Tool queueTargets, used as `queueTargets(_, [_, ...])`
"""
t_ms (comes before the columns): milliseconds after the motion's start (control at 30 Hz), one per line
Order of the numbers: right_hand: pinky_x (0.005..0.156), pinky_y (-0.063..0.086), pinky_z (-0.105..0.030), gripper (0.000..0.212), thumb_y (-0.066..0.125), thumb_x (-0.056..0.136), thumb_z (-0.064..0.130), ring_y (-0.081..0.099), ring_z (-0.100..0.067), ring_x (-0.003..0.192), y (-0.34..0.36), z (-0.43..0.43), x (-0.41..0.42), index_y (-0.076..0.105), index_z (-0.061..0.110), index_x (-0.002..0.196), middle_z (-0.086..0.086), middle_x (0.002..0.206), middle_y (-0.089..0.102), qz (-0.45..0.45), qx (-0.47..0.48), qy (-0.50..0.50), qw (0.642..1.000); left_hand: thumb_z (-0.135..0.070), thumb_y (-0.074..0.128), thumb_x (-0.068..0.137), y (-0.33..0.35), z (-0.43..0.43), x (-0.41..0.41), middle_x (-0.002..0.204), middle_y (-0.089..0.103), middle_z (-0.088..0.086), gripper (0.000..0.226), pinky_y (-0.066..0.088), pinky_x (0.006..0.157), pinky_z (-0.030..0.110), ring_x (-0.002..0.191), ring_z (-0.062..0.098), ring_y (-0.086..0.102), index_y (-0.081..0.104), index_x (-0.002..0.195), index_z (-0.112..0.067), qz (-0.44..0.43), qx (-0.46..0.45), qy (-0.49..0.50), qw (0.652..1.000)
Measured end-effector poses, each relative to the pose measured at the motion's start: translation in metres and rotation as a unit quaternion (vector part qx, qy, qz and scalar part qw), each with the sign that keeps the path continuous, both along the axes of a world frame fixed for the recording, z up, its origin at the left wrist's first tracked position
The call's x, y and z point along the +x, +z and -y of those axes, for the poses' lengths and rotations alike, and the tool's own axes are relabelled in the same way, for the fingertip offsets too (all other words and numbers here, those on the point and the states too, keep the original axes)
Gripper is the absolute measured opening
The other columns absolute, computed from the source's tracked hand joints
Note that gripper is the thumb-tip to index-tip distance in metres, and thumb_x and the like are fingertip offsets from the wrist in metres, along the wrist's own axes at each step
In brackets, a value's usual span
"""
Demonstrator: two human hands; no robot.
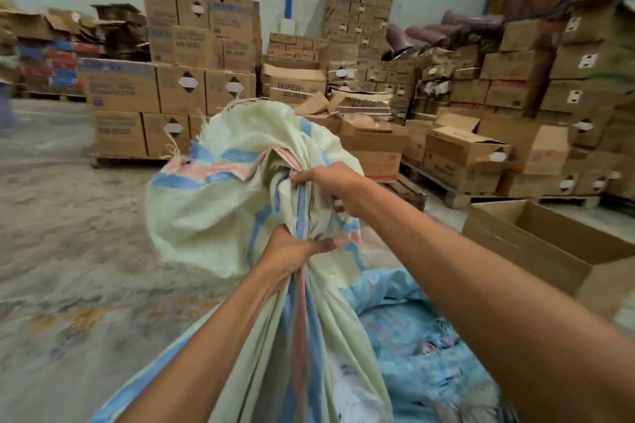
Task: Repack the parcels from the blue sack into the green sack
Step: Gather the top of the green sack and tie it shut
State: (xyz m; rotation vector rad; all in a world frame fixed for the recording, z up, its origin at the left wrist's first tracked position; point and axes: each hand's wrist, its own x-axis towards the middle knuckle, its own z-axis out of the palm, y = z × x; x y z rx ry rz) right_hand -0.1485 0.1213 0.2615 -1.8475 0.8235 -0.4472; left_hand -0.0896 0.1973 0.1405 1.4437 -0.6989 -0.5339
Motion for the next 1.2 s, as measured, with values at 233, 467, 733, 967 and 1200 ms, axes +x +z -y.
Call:
queueTargets(233, [0.081, 0.055, -0.036, 0.032, 0.076, 0.08, 0.03, 0.071, -0.02, 0.093, -0.014, 0.062, -0.095, 0.075, 0.01, 0.105, -0.005, 0.099, 0.076, -0.171, -0.167, 0.046, 0.97, -0.065, 0.087, 0.034, -0.013, 0.039, -0.004, 0.101, 0.075, -0.003, 0.081, 0.058, 0.088, 0.045, 0.095, 0.026, 0.071, 0.072, 0.103, -0.026, 0.11, 0.193, 0.053, 0.974])
queueTargets(467, [0.084, 0.06, -0.038, 0.023, 0.061, 0.083, 0.013, 0.07, -0.023, 0.09, -0.126, 0.132, -0.228, 0.079, 0.013, 0.098, -0.007, 0.098, 0.076, -0.332, -0.255, -0.066, 0.906, -0.061, 0.08, 0.059, -0.034, 0.073, -0.062, 0.106, 0.071, 0.003, 0.064, 0.053, 0.086, 0.036, 0.095, 0.027, 0.066, 0.068, 0.107, -0.02, 0.261, 0.306, -0.021, 0.915])
queueTargets(733, [0.08, 0.06, -0.039, 0.028, 0.056, 0.083, 0.018, 0.07, -0.028, 0.093, -0.328, 0.127, -0.317, 0.074, 0.015, 0.104, -0.008, 0.103, 0.073, -0.466, -0.149, -0.121, 0.864, -0.062, 0.075, 0.068, -0.083, 0.105, -0.084, 0.109, 0.067, 0.012, 0.065, 0.048, 0.072, 0.034, 0.094, 0.033, 0.063, 0.064, 0.105, -0.01, 0.298, 0.354, -0.035, 0.886])
queueTargets(967, [0.108, 0.031, -0.049, 0.034, 0.052, 0.094, 0.037, 0.048, -0.028, 0.127, -0.436, 0.107, -0.322, 0.063, 0.024, 0.123, -0.005, 0.13, 0.059, -0.507, -0.192, -0.132, 0.83, -0.059, 0.079, 0.068, -0.104, 0.12, -0.07, 0.115, 0.067, 0.014, 0.069, 0.049, 0.076, 0.037, 0.102, 0.036, 0.063, 0.064, 0.112, -0.008, 0.289, 0.365, -0.016, 0.885])
queueTargets(1200, [0.096, 0.038, -0.04, 0.019, 0.055, 0.094, 0.021, 0.056, -0.023, 0.113, -0.458, 0.112, -0.304, 0.066, 0.02, 0.109, -0.002, 0.116, 0.065, -0.434, -0.255, -0.183, 0.845, -0.063, 0.078, 0.06, -0.127, 0.126, -0.064, 0.097, 0.069, 0.007, 0.064, 0.055, 0.075, 0.038, 0.089, 0.031, 0.065, 0.068, 0.099, -0.014, 0.265, 0.383, -0.023, 0.885])
